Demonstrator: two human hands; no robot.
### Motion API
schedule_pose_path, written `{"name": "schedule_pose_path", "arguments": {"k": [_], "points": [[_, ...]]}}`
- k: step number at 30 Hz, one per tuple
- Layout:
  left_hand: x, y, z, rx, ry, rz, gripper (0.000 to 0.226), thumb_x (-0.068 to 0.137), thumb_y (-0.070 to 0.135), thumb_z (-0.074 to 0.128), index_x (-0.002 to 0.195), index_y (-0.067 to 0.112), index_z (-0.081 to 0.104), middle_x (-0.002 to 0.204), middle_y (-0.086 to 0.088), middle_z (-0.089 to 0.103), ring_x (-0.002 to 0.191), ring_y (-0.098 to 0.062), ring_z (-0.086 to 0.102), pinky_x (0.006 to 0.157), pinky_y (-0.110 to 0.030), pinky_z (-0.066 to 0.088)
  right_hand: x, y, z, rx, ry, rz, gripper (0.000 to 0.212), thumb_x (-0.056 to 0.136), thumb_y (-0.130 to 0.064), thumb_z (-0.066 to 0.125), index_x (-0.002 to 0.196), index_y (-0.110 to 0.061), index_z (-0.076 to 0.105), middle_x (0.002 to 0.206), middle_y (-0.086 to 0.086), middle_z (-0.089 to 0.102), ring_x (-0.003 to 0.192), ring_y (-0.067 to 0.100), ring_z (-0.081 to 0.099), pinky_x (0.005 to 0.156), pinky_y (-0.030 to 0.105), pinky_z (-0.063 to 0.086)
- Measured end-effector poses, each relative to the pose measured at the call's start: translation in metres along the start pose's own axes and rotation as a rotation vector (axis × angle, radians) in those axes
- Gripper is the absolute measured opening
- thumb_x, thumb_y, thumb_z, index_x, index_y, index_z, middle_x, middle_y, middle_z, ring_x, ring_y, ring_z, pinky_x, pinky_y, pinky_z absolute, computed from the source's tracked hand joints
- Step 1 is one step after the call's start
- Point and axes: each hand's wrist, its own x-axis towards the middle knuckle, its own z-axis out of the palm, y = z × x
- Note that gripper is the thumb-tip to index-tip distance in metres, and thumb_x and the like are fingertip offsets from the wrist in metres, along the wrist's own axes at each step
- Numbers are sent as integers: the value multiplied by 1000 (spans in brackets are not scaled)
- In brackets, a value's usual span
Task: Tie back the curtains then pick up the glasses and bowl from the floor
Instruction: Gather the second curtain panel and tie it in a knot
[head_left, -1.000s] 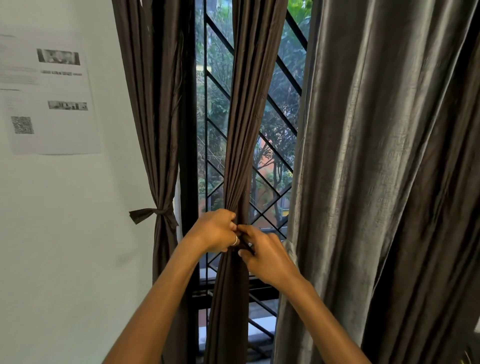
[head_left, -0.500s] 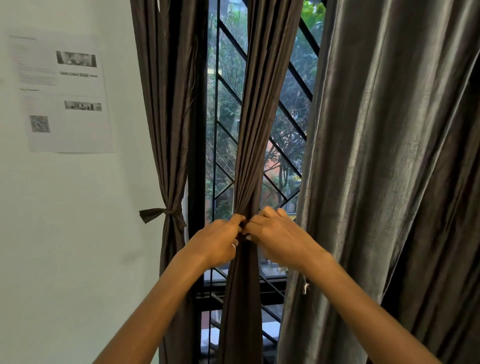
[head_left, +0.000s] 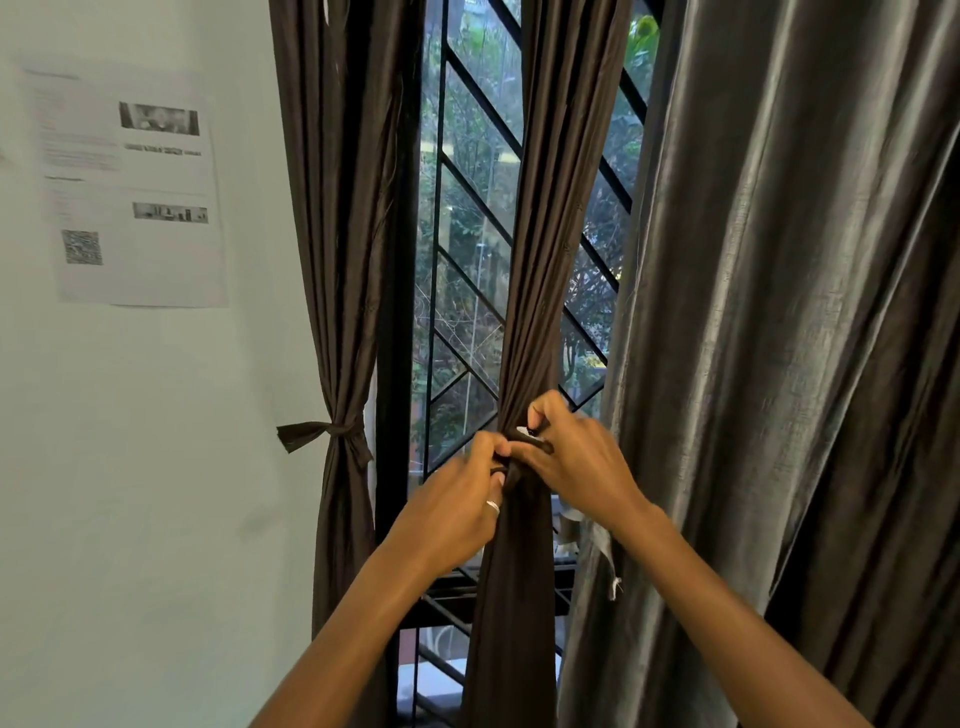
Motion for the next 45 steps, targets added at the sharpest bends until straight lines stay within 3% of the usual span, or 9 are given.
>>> {"name": "schedule_pose_path", "arguments": {"k": [5, 8, 11, 16, 20, 25, 30, 36, 45], "points": [[1, -6, 3, -91, -18, -32, 13, 104, 32, 39, 117, 32, 35, 84, 3, 57, 67, -14, 56, 64, -44, 51, -12, 8, 13, -40, 138, -23, 29, 91, -53, 60, 99, -26, 60, 63, -10, 54, 64, 12, 53, 54, 34, 48], [3, -10, 5, -117, -10, -58, 10, 105, 36, 34, 115, 33, 36, 82, 2, 59, 69, -18, 59, 65, -48, 52, -17, 12, 15, -86, 78, -45, 33, 98, -54, 50, 109, -30, 70, 75, -11, 68, 72, 13, 53, 62, 35, 47], [4, -12, 6, -121, 6, -65, 9, 105, 35, 34, 113, 32, 37, 82, 4, 59, 70, -15, 59, 67, -48, 53, -21, 10, 15, -188, 1, -104, 31, 101, -45, 47, 109, -29, 72, 88, -9, 73, 79, 17, 54, 68, 38, 45], [6, -6, 7, -96, 23, -36, 7, 105, 30, 36, 111, 28, 41, 77, 6, 55, 64, -12, 55, 63, -43, 51, -24, -1, 10, -175, 50, -35, 19, 94, -31, 63, 110, -22, 59, 77, -8, 63, 77, 20, 55, 69, 40, 47], [9, -5, 7, -48, 61, -6, 15, 106, 25, 37, 113, 22, 50, 76, 8, 54, 60, -10, 50, 58, -38, 47, -25, -2, 10, -240, -53, -60, 17, 94, -29, 47, 104, -29, 61, 80, -11, 61, 79, 17, 46, 71, 42, 43], [11, -7, 6, -20, 77, -30, 28, 105, 22, 39, 129, 17, 54, 108, -5, 68, 91, -20, 65, 77, -41, 54, -29, -5, 10, -251, -211, -27, 28, 85, -47, 47, 99, -30, 63, 89, -9, 45, 89, 16, 38, 81, 41, 40], [14, -3, 6, 12, 55, -58, 41, 103, 19, 43, 144, 17, 48, 128, -9, 65, 113, -24, 63, 92, -41, 55, -28, -5, 20, -293, -282, 22, 52, 77, -69, 59, 111, -31, 54, 103, -9, 38, 100, 17, 33, 86, 37, 32], [14, 0, 3, 14, 36, -61, 43, 103, 19, 44, 146, 17, 46, 129, -10, 65, 115, -25, 62, 96, -42, 52, -30, -12, 28, -373, -141, 46, 24, 83, -41, 50, 99, -24, 56, 97, -3, 45, 94, 24, 44, 79, 41, 36], [15, -1, -1, -4, 35, -110, 43, 104, 16, 43, 147, 15, 45, 127, -11, 66, 103, -23, 66, 89, -35, 55, -38, -7, 30, -292, -36, -47, 22, 96, -20, 43, 106, -11, 60, 106, 6, 57, 91, 28, 55, 76, 39, 50]]}}
